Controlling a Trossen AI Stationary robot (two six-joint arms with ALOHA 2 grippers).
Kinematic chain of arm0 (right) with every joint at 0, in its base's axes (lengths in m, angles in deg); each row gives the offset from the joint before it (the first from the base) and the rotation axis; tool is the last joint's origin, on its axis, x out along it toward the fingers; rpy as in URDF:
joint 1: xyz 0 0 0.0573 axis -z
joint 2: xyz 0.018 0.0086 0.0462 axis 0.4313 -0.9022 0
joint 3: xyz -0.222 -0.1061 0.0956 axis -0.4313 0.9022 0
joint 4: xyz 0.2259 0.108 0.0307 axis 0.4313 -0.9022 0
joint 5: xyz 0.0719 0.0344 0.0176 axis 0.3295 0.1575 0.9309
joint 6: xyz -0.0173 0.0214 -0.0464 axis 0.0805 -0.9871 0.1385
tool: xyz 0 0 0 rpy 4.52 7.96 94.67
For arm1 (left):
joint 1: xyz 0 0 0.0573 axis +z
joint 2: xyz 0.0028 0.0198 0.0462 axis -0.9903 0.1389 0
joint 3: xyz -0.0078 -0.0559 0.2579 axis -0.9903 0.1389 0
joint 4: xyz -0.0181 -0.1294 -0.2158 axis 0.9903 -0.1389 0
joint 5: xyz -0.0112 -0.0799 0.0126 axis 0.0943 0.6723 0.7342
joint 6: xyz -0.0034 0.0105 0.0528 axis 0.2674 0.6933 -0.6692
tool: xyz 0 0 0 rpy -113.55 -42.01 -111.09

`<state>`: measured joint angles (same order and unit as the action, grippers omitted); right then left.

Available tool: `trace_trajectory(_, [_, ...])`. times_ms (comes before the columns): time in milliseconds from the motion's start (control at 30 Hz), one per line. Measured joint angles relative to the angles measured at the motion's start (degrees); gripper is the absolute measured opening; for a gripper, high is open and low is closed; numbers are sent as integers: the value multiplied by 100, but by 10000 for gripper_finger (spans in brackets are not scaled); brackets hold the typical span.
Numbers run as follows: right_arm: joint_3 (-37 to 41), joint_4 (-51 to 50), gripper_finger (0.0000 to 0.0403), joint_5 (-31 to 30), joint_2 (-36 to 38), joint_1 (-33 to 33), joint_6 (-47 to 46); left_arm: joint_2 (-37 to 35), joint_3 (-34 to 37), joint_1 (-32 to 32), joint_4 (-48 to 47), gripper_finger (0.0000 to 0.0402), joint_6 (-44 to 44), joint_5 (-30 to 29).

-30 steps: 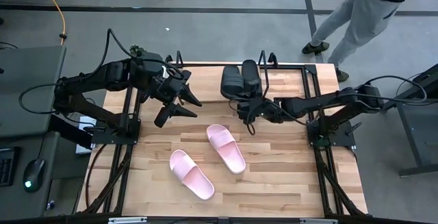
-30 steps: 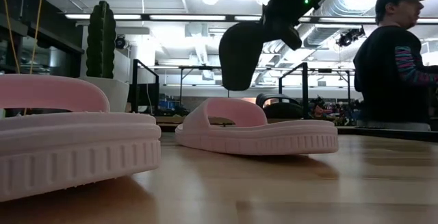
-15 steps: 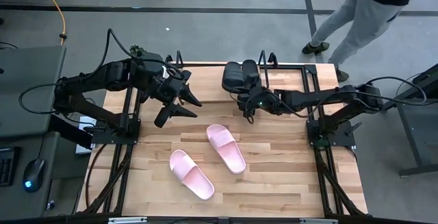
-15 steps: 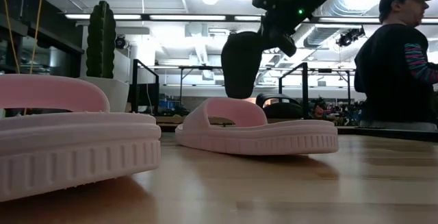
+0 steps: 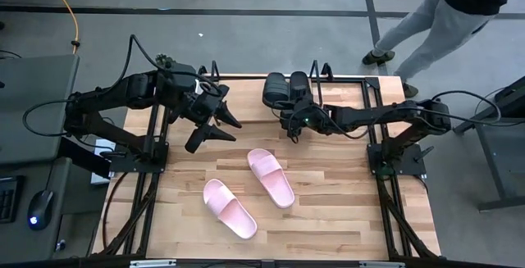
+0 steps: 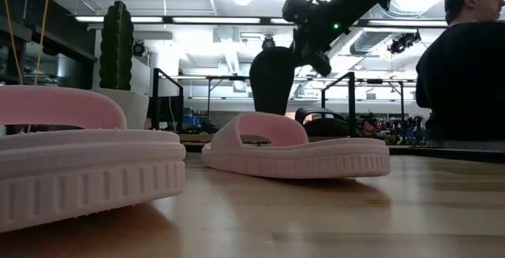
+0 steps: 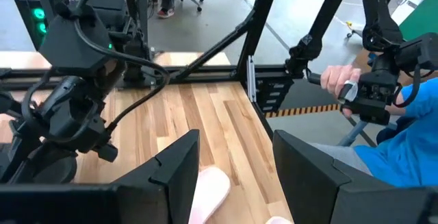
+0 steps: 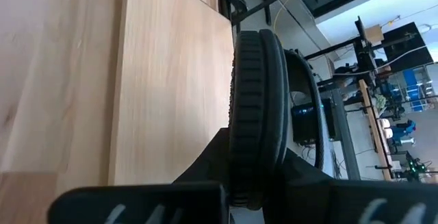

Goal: Pick and place slides into the shelf
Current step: Put the black slides on the shelf

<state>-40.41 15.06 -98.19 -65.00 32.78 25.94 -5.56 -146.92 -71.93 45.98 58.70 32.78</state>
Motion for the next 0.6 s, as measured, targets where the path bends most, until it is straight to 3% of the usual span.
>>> trace_trajectory(600, [0,75,16,201,-467,371,53,0,0,0,-80,175,-2,-21])
